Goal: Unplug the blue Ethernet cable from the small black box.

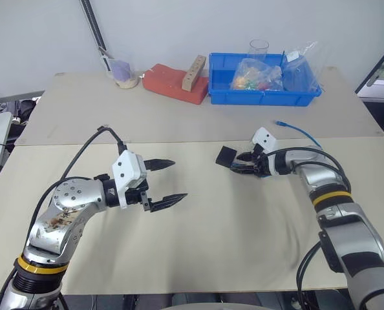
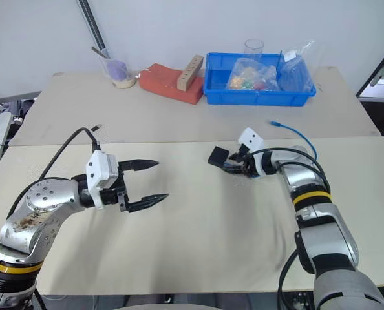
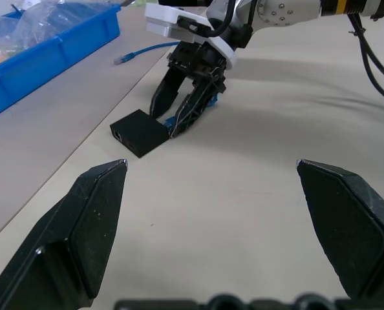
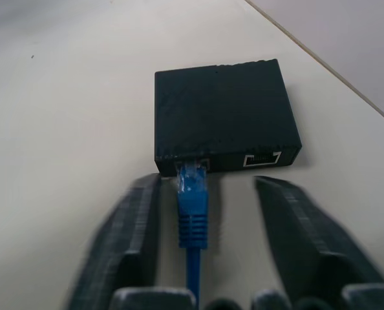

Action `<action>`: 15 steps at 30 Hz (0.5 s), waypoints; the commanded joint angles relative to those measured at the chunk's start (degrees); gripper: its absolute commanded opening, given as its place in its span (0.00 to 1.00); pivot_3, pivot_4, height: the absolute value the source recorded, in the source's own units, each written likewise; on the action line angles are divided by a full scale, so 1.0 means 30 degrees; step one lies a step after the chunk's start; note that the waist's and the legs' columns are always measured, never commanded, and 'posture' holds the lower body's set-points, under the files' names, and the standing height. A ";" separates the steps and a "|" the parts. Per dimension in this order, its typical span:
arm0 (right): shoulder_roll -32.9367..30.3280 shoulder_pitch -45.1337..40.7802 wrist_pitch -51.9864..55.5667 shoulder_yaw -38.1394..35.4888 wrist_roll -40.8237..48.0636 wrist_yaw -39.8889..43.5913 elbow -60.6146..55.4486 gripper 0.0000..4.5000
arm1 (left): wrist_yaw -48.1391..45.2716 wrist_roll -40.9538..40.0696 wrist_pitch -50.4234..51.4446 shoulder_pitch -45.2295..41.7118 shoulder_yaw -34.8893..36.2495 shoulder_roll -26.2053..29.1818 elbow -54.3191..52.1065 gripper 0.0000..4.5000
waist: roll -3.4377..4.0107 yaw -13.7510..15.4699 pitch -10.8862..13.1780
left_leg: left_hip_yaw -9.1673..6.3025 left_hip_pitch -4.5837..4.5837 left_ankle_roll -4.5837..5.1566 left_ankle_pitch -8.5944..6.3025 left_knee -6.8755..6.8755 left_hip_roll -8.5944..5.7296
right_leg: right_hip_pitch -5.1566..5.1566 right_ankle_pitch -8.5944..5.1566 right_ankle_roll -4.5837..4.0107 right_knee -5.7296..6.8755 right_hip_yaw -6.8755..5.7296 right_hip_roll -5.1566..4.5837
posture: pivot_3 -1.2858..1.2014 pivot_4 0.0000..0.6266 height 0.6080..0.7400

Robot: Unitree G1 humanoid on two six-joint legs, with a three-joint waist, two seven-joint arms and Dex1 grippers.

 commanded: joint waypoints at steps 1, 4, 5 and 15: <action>-0.0059 0.0029 -0.0342 -0.0022 -0.0312 0.0626 0.0381 0.20 | 0.0059 -0.0421 0.0132 0.0020 0.0486 0.0319 -0.0716 1.00 | 0.0001 0.0002 0.0000 | 0.0001 0.0001 0.0000 0.0000 0.0001 -0.0001 | 0.0001 0.0000 0.0000 0.0001 0.0002 0.0000 | 0.52 0.24 1.00; -0.0338 0.0203 -0.1127 -0.0257 -0.0366 0.0738 -0.0350 0.01 | 0.0161 -0.0727 0.0502 -0.0409 0.0585 0.0172 -0.0188 1.00 | 0.0000 0.0008 0.0000 | 0.0001 0.0002 0.0000 0.0000 0.0000 -0.0002 | 0.0001 0.0000 0.0000 0.0002 0.0002 0.0000 | 0.52 0.24 1.00; -0.0580 0.0460 -0.1740 -0.0333 -0.0419 0.0712 -0.1223 0.01 | 0.0546 -0.1253 0.1122 -0.0704 0.0842 -0.0129 0.0133 1.00 | 0.0001 0.0047 0.0000 | 0.0001 0.0002 0.0000 0.0000 0.0000 -0.0001 | 0.0001 0.0000 0.0000 0.0003 0.0001 0.0000 | 0.52 0.24 1.00; -0.2811 0.3698 -1.3210 -0.0838 -0.3945 -0.3738 -1.0782 0.01 | 0.3548 -0.9647 1.0219 -0.3092 0.3836 -0.1854 0.3850 1.00 | 0.0001 -0.0061 0.0001 | -0.0026 -0.0041 0.0000 0.0000 0.0013 0.0001 | -0.0044 -0.0002 0.0004 0.0021 -0.0019 0.0001 | 0.52 0.24 1.00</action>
